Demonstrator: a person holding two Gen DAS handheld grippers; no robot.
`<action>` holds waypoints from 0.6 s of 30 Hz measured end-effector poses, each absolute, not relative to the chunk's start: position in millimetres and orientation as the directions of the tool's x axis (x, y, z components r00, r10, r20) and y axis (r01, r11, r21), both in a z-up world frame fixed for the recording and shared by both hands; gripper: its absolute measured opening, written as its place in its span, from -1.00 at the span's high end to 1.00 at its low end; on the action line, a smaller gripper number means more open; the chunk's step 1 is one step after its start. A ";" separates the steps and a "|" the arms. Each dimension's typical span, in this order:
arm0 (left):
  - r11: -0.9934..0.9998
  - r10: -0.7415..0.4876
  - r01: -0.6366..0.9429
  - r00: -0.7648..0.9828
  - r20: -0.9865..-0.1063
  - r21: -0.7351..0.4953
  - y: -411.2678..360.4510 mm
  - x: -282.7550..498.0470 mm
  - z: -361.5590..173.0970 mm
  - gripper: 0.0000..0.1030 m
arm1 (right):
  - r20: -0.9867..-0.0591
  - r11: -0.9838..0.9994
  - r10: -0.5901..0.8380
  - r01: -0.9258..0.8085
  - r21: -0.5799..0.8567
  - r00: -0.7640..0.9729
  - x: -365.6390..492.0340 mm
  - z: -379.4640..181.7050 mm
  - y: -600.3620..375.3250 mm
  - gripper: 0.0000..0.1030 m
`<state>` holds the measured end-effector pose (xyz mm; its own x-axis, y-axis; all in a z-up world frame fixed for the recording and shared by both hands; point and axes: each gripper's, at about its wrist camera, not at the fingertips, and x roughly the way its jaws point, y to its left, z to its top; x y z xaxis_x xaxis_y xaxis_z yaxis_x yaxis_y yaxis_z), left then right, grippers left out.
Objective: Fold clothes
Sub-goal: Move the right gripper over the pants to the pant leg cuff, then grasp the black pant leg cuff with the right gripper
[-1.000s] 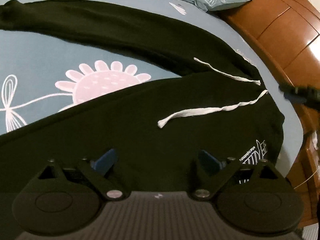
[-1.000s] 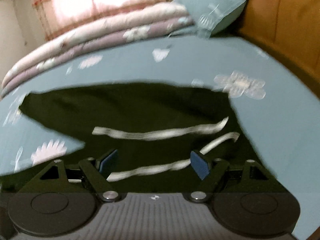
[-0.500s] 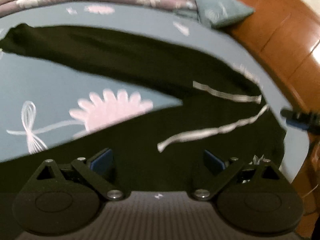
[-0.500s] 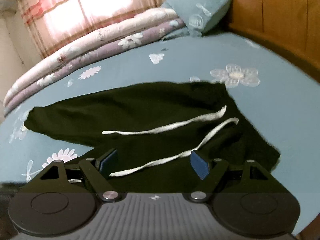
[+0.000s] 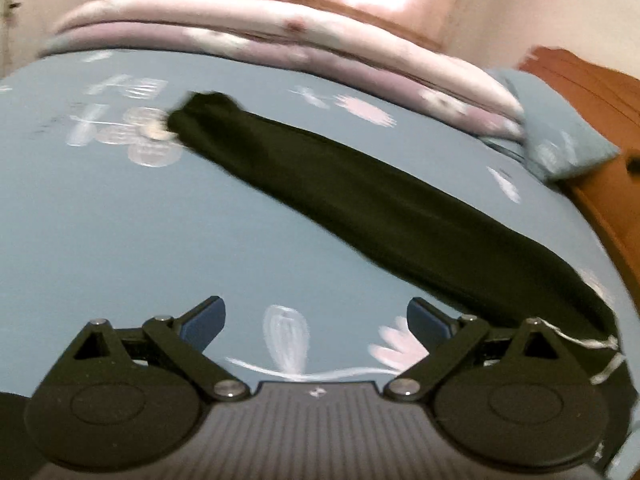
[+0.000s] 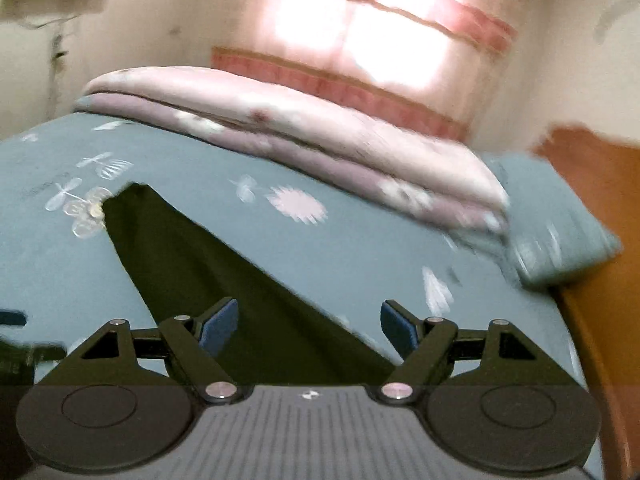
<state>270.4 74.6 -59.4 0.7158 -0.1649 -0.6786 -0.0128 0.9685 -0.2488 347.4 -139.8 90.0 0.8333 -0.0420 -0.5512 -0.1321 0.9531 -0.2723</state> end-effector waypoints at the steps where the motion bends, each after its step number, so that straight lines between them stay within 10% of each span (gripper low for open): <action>1: 0.969 -0.147 -0.032 0.718 -0.681 -0.244 83.7 269.9 -60.7 -0.88 | -0.556 0.945 -0.017 -0.168 -0.280 0.831 366.8 91.6 -122.6 -0.48; 9: 0.961 -0.090 -0.110 0.746 -0.660 -0.255 141.8 272.2 -58.2 -0.88 | -0.644 0.851 0.205 -0.459 -0.255 0.737 507.3 59.5 43.7 0.23; 18: 0.901 0.019 -0.311 0.725 -0.688 -0.303 206.7 273.9 -86.9 -0.88 | -0.738 0.804 0.250 -0.559 -0.202 0.626 596.0 -26.8 164.8 0.23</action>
<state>273.9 206.7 -86.9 0.7251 0.0192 -0.6883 -0.3114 0.9007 -0.3029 596.0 164.8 -26.8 0.6265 0.2502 -0.7382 -0.5588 0.8045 -0.2015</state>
